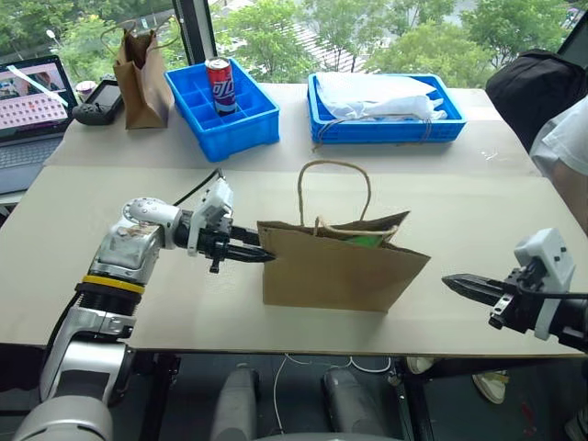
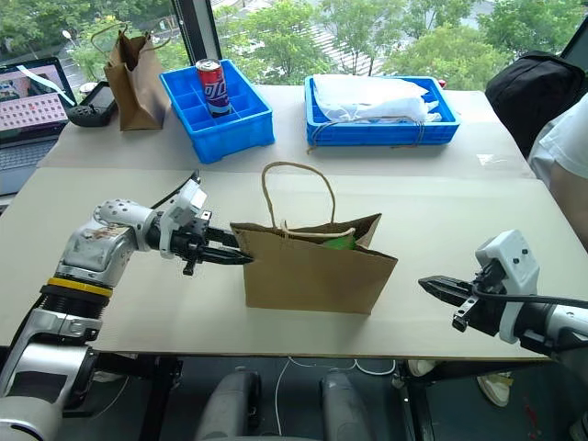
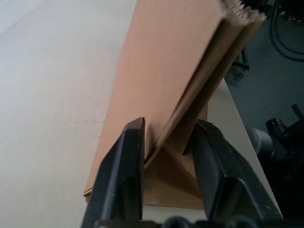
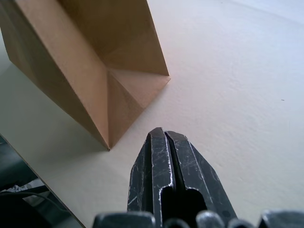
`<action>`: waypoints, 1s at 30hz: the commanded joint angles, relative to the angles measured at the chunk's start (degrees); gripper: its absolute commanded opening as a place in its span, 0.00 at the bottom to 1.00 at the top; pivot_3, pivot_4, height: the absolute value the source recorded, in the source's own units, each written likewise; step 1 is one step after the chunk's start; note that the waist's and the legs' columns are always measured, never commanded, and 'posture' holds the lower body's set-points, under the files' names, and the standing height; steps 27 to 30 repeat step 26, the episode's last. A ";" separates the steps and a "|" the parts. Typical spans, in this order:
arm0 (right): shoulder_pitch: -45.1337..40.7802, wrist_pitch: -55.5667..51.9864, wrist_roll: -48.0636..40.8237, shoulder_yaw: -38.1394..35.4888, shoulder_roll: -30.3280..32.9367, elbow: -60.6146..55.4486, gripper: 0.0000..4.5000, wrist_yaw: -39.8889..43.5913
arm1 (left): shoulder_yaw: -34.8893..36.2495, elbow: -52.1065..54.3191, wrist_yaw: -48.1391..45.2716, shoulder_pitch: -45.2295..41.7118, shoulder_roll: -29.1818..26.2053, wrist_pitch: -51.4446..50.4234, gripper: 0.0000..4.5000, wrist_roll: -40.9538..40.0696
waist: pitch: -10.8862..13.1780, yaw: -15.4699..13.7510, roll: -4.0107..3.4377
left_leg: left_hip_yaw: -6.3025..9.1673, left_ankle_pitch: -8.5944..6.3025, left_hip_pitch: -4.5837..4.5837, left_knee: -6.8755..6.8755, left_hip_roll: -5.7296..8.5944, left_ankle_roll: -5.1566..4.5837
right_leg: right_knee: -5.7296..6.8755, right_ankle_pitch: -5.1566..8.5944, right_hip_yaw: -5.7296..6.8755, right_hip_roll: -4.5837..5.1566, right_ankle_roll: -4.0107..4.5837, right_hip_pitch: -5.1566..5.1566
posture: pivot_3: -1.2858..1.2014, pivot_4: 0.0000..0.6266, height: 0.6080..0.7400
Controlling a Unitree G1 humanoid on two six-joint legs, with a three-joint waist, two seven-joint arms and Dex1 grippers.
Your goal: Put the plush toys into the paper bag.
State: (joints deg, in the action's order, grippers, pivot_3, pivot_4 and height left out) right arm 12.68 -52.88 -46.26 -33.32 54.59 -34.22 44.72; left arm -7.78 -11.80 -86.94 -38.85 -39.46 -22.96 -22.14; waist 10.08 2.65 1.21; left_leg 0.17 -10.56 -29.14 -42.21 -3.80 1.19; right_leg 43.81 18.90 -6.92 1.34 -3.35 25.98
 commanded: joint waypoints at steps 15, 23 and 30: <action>9.84 30.21 13.46 0.05 -26.84 1.81 0.00 -4.12 | 21.76 2.51 26.00 29.75 0.20 5.96 0.98 0.58 | -0.16 0.00 -0.03 | -0.10 0.00 0.11 -0.09 -0.07 0.02 | 0.10 0.03 0.04 0.08 0.05 -0.02 | 0.52 0.24 0.44; 10.62 36.12 20.28 6.56 -27.23 3.03 0.00 -5.18 | 19.33 12.71 34.88 36.07 4.66 9.11 0.98 3.03 | -0.65 -0.05 -0.08 | -0.24 -0.02 0.30 -0.04 -0.15 0.04 | 0.25 0.22 -0.02 0.08 0.47 0.01 | 0.52 0.24 0.44; 10.36 36.81 21.00 7.41 -27.16 3.16 0.00 -5.71 | 19.48 15.03 35.65 36.56 4.72 9.14 0.98 2.55 | -0.65 -0.20 -0.08 | -0.26 -0.02 0.26 -0.06 -0.14 0.04 | 0.23 0.23 -0.02 0.09 0.48 0.02 | 0.52 0.24 0.44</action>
